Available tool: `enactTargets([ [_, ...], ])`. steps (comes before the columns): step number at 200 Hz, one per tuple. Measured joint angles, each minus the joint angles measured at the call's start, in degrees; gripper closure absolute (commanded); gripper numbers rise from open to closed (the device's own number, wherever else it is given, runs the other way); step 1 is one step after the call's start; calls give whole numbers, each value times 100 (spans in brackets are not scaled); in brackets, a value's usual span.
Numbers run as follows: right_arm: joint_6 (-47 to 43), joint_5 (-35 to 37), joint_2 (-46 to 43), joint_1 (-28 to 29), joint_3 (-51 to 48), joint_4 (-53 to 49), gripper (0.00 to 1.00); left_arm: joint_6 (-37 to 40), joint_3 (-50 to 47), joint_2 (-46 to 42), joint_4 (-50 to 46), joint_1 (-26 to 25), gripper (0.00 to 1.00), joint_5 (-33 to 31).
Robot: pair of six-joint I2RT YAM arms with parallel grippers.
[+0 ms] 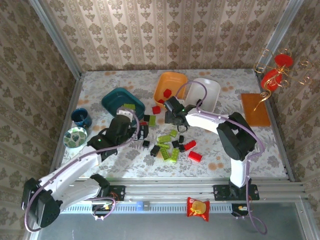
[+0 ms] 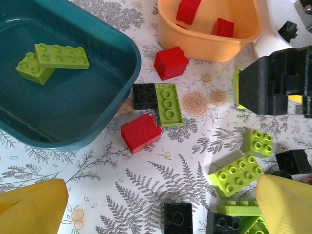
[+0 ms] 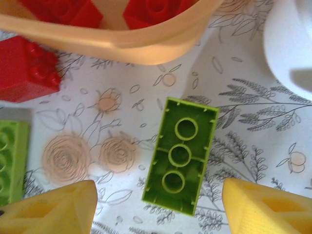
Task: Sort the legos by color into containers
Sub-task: Pick up the lego from the center of the table, then place the lego in the container.
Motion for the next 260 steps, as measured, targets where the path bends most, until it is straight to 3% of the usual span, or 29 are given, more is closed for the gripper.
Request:
enactTargets([
  [43,105,55,507,-4,343,-151,43,2,-173,-173,90,0,0,-39],
  [71,162,105,621,-4,378,-238,63,2,-238,-251,107,0,0,-57],
  [92,155,136,590,-4,343,-184,71,0,-299,-372,131,0,0,-83],
  [132,-101,-221,-166,-9,-675,278,75,-4,-323,-634,127,0,0,-317],
  [171,-715,-1377,-1073,-11,-929,597,75,-72,-334,-881,37,0,0,-691],
  [205,-1163,-2424,-885,52,177,695,75,-140,-380,-1099,-201,0,0,-1067],
  [260,-1261,-3171,1099,245,2695,892,75,-306,-382,-1309,-553,0,0,-1211],
])
